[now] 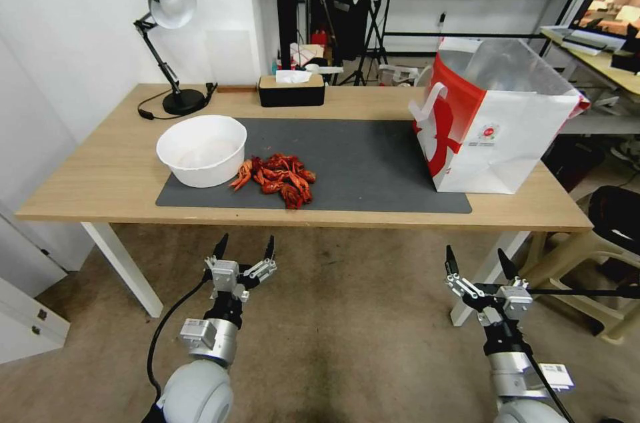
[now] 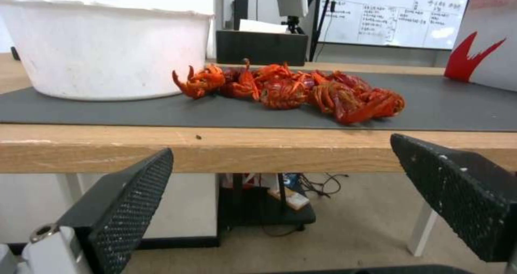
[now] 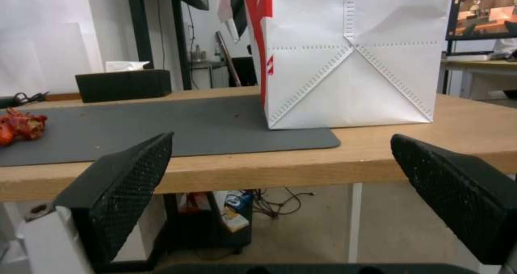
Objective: Close the takeout container lid, then place the container into the takeout bag.
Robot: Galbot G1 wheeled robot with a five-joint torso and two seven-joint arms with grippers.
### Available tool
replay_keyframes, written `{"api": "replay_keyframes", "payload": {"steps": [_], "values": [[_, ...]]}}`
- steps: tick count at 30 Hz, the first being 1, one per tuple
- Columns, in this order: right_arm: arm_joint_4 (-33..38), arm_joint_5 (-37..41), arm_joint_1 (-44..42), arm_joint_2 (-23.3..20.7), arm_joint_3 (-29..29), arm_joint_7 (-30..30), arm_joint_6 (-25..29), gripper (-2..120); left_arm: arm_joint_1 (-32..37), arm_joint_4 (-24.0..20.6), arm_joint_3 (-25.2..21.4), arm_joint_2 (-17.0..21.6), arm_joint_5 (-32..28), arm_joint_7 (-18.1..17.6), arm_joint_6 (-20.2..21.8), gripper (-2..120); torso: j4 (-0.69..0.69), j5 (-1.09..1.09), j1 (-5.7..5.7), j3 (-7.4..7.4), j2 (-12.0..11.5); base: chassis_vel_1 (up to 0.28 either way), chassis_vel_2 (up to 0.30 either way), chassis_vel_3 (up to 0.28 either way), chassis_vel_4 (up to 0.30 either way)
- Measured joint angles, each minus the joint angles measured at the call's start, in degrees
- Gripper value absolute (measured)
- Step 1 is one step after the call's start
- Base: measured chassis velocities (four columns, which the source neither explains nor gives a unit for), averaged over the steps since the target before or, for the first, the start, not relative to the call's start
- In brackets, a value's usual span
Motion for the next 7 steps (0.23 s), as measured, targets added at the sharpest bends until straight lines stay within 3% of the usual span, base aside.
{"api": "replay_keyframes", "payload": {"steps": [7], "values": [[0.02,0.01,0.00,-0.01,0.00,0.01,-0.02,100,0.00,0.00,0.00,0.01,-0.02,0.00,0.02,100,0.00,0.00,0.00,0.00,0.00,0.000,0.000,0.000,0.000]]}}
